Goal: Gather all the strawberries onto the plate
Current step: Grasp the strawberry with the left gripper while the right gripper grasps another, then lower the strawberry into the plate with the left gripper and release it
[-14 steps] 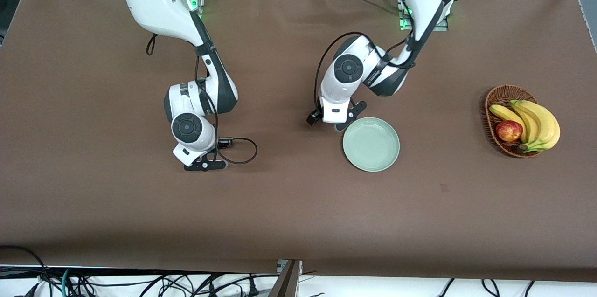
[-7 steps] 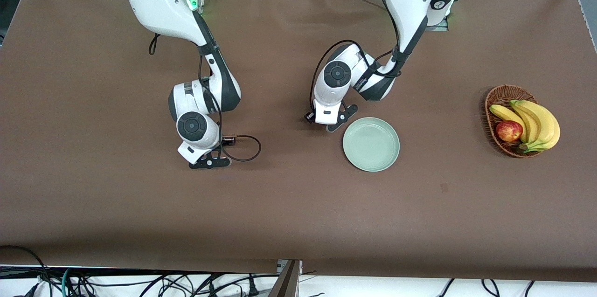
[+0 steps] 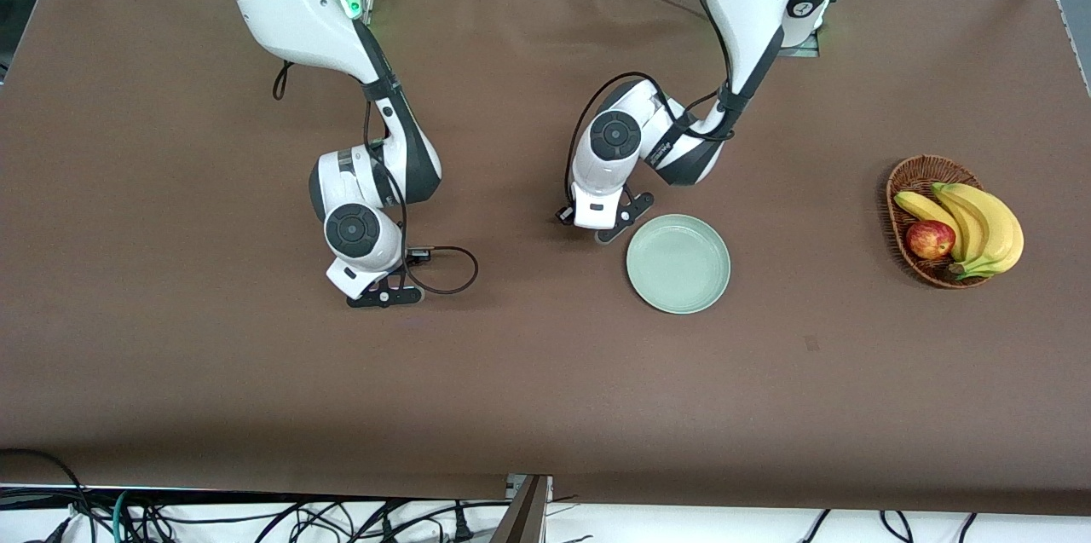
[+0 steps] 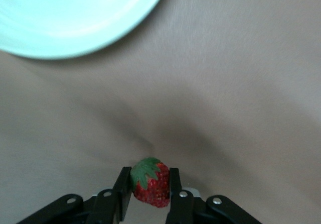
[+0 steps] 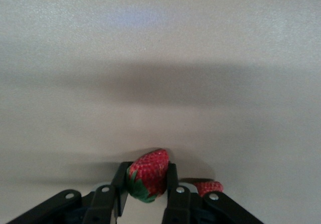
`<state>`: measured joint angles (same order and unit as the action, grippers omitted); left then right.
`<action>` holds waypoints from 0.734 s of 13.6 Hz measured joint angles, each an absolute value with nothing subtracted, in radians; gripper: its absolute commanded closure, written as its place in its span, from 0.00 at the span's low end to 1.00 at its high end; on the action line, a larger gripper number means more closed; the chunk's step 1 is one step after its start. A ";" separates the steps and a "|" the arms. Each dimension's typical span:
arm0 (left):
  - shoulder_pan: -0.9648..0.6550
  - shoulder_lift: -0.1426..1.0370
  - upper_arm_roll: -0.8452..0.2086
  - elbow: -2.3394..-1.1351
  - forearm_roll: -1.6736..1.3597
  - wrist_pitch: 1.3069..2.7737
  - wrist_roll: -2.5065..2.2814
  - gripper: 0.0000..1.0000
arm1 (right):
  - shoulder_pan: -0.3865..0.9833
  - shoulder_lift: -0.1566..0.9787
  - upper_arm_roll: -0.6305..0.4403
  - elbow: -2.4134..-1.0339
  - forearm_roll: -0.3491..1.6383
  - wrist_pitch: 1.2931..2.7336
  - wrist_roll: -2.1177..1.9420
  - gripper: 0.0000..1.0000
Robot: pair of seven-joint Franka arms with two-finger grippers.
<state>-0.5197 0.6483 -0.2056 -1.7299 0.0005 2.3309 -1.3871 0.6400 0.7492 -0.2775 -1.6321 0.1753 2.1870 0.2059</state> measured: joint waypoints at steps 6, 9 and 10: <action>-0.424 0.580 -0.200 -1.535 0.001 1.943 -0.918 0.88 | 0.642 0.740 -0.248 -1.621 0.180 2.176 0.277 0.74; -0.384 0.580 -0.193 -1.533 0.011 1.942 -0.609 0.83 | 0.662 0.735 -0.161 -1.524 0.180 2.120 0.495 0.74; -0.365 0.580 -0.192 -1.531 0.047 1.947 -0.499 0.83 | 0.670 0.735 -0.134 -1.488 0.180 2.103 0.558 0.74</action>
<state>-0.3650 0.5798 -0.1919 -1.5309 0.0473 1.9474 -0.4991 0.6702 0.7353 -0.1336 -1.4878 0.1804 2.1026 0.5582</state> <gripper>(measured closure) 0.656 0.661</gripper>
